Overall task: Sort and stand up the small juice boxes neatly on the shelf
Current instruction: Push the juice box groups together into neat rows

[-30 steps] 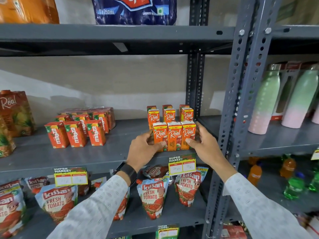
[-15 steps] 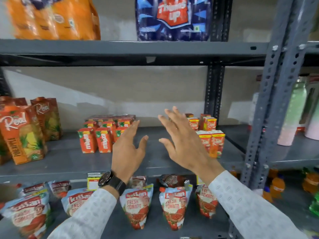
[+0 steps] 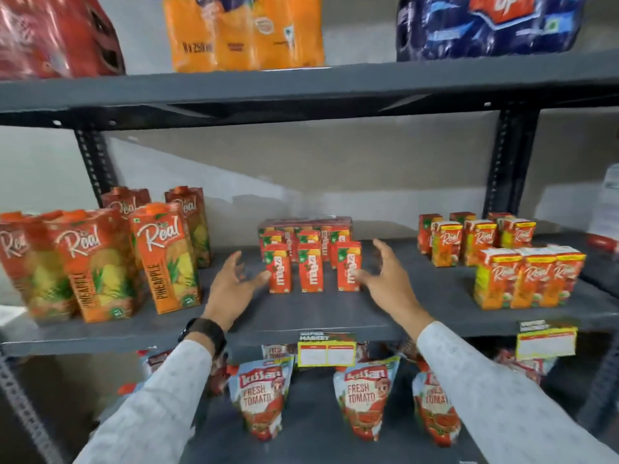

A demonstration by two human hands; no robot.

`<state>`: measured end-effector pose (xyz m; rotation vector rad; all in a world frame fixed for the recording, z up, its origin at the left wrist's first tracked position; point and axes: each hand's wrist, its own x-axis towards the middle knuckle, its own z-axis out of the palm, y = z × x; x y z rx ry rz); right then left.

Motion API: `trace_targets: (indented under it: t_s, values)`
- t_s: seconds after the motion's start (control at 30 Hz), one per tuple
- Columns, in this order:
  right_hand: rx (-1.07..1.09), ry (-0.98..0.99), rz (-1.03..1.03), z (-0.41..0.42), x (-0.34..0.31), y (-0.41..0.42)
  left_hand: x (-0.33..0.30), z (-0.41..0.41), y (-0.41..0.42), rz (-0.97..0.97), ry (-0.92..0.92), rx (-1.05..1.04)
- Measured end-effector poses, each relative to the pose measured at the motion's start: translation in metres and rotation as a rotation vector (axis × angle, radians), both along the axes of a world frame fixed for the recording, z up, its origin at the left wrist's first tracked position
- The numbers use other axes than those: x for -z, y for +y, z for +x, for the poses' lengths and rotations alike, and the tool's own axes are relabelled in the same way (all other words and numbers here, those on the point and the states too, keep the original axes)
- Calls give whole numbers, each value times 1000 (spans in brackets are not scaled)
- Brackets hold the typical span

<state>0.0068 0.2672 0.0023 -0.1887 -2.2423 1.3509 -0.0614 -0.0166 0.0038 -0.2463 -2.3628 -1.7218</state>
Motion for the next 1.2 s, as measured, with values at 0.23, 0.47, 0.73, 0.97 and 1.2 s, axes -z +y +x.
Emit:
trace_targets:
  t_s: [0.23, 0.47, 0.73, 0.97, 1.2]
  values:
    - [-33, 13, -88, -22, 0, -13, -1, -34, 12, 66, -9, 297]
    - [-82, 12, -52, -25, 3, -32, 4, -30, 23, 98, -39, 311]
    - [-98, 2, -51, -28, 2, -36, 3, -25, 27, 39, -23, 289]
    - [-143, 1, -40, -14, 3, -35, 2, -6, 22, 21, -2, 302]
    - [-167, 14, -33, 8, 6, -37, 7, 17, 14, 12, 34, 287]
